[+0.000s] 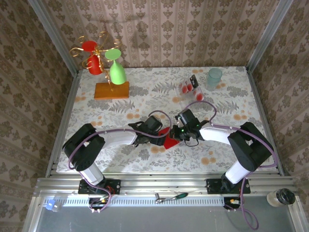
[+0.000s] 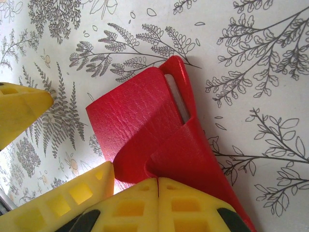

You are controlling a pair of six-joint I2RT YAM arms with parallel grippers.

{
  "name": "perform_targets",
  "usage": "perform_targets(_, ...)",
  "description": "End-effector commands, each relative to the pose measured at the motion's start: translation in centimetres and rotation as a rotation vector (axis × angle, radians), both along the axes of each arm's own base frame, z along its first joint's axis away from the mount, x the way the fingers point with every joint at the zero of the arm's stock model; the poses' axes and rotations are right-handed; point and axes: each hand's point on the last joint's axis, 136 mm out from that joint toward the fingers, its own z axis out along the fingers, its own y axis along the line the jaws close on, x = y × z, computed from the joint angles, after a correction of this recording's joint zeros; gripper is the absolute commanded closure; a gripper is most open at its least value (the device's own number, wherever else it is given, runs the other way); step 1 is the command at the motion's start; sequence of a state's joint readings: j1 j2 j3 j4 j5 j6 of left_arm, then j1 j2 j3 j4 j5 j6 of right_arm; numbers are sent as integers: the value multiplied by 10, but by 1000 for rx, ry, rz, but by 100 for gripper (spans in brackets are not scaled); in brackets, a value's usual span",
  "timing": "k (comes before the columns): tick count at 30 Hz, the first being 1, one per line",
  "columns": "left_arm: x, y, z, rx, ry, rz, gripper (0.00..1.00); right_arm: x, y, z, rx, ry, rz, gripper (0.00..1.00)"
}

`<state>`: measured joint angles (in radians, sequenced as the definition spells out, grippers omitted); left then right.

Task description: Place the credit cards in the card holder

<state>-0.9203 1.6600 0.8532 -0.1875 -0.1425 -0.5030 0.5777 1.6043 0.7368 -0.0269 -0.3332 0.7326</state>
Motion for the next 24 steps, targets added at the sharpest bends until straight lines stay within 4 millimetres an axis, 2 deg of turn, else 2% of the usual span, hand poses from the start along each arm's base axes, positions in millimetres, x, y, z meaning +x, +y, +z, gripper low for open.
perform_targets(1,-4,14,-4,58,30,1,0,-15,-21,-28,-86,62,-21,100)
perform_targets(5,4,5,6,25,16,4,0,-14,-22,-27,-77,61,-28,100)
perform_targets(11,10,-6,2,11,27,3,0,-12,-18,-22,-56,56,-29,100)
perform_targets(18,8,0,-13,54,42,-1,0,-12,-16,-16,-32,52,-31,100)
perform_targets(24,5,6,-18,105,35,-8,0,-1,-16,6,-1,14,-47,100)
